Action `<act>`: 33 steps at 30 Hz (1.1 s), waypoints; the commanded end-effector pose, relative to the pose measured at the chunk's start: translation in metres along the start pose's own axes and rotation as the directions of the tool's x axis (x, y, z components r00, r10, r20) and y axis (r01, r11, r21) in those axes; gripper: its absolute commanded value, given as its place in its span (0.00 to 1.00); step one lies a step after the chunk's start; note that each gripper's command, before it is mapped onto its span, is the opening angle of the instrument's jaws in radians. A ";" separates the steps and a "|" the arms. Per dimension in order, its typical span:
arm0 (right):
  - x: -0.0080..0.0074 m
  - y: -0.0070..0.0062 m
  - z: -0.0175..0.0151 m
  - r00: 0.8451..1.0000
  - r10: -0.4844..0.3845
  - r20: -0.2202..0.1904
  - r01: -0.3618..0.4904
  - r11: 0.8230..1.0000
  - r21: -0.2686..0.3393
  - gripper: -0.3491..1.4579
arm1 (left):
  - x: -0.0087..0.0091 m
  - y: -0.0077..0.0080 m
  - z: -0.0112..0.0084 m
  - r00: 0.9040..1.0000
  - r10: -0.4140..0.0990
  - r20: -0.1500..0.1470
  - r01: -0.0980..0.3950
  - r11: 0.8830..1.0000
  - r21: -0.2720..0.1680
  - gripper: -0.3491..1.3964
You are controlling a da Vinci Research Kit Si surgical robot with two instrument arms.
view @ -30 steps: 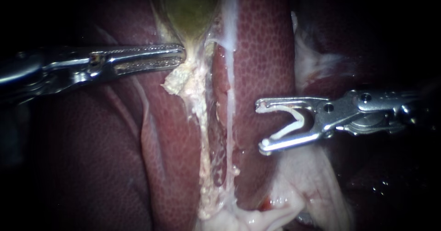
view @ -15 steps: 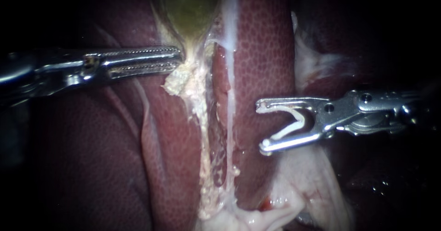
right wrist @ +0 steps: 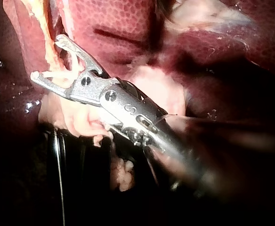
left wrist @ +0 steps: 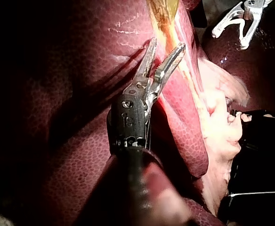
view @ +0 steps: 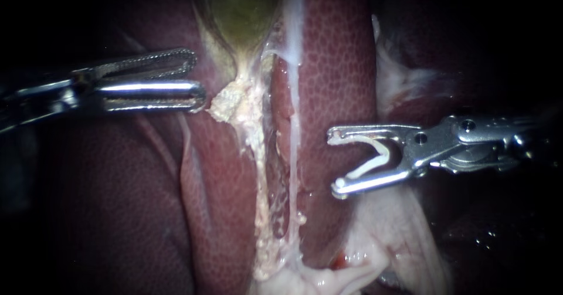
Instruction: Grabbing gallbladder
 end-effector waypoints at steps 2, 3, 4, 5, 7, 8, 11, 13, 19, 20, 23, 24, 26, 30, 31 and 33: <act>0.0000 0.0000 0.0000 1.000 0.000 0.000 0.000 1.000 0.000 0.52 | 0.0001 -0.0004 0.0001 1.000 0.002 0.001 -0.002 1.000 -0.003 0.41; 0.0000 0.0000 0.0000 1.000 0.000 0.000 0.000 1.000 0.000 0.52 | 0.0002 -0.0005 0.0002 1.000 0.003 0.001 -0.003 1.000 -0.004 0.41; 0.0000 0.0000 0.0000 1.000 0.000 0.000 0.000 1.000 0.000 0.52 | 0.0003 -0.0006 0.0004 1.000 0.004 0.001 -0.004 1.000 -0.002 0.41; 0.0000 0.0000 0.0000 1.000 0.000 0.000 0.000 1.000 0.000 0.52 | 0.0006 -0.0007 0.0007 1.000 0.005 0.002 -0.005 1.000 0.000 0.41; 0.0000 0.0000 0.0000 1.000 0.000 0.000 0.000 1.000 0.000 0.52 | 0.0010 -0.0009 0.0012 1.000 0.008 0.002 -0.008 1.000 0.003 0.41; 0.0000 0.0000 0.0000 1.000 0.000 0.000 0.000 1.000 0.000 0.52 | 0.0013 -0.0010 0.0016 1.000 0.010 0.003 -0.010 1.000 0.004 0.41; 0.0000 0.0000 0.0000 1.000 0.000 0.000 0.000 1.000 0.000 0.52 | 0.0021 -0.0013 0.0026 1.000 0.014 0.004 -0.014 1.000 0.009 0.41; 0.0000 0.0000 0.0000 1.000 0.000 0.000 0.000 1.000 0.000 0.52 | 0.0026 -0.0014 0.0033 1.000 0.017 0.004 -0.017 1.000 0.015 0.41; 0.0000 0.0000 0.0000 1.000 0.000 0.000 0.000 1.000 0.000 0.52 | 0.0035 -0.0011 0.0050 1.000 0.021 0.006 -0.021 1.000 0.018 0.41; 0.0000 0.0000 0.0000 1.000 0.000 0.000 0.000 1.000 0.000 0.52 | 0.0036 -0.0010 0.0051 1.000 0.021 0.006 -0.022 1.000 0.019 0.41; 0.0000 0.0000 0.0000 1.000 0.000 0.000 0.000 1.000 0.000 0.52 | 0.0038 -0.0006 0.0054 1.000 0.022 0.006 -0.022 1.000 0.019 0.39; 0.0000 0.0000 0.0000 1.000 0.000 0.000 0.000 1.000 0.000 0.52 | 0.0038 -0.0005 0.0055 1.000 0.022 0.009 -0.022 1.000 0.020 0.39; 0.0000 0.0000 0.0000 1.000 0.000 0.000 0.000 1.000 0.000 0.52 | 0.0039 -0.0004 0.0055 1.000 0.022 0.009 -0.023 1.000 0.021 0.37; 0.0000 0.0000 0.0000 1.000 0.000 0.000 0.000 1.000 0.000 0.52 | 0.0042 -0.0003 0.0056 1.000 0.030 -0.003 -0.030 0.999 0.020 0.32; 0.0000 0.0000 0.0000 1.000 0.000 0.000 0.000 1.000 0.000 0.52 | 0.0044 -0.0003 0.0057 1.000 0.031 -0.006 -0.031 0.999 0.019 0.31; 0.0000 0.0000 0.0000 1.000 0.000 0.000 0.000 1.000 0.000 0.52 | 0.0046 -0.0002 0.0058 0.999 0.032 -0.011 -0.032 0.999 0.018 0.28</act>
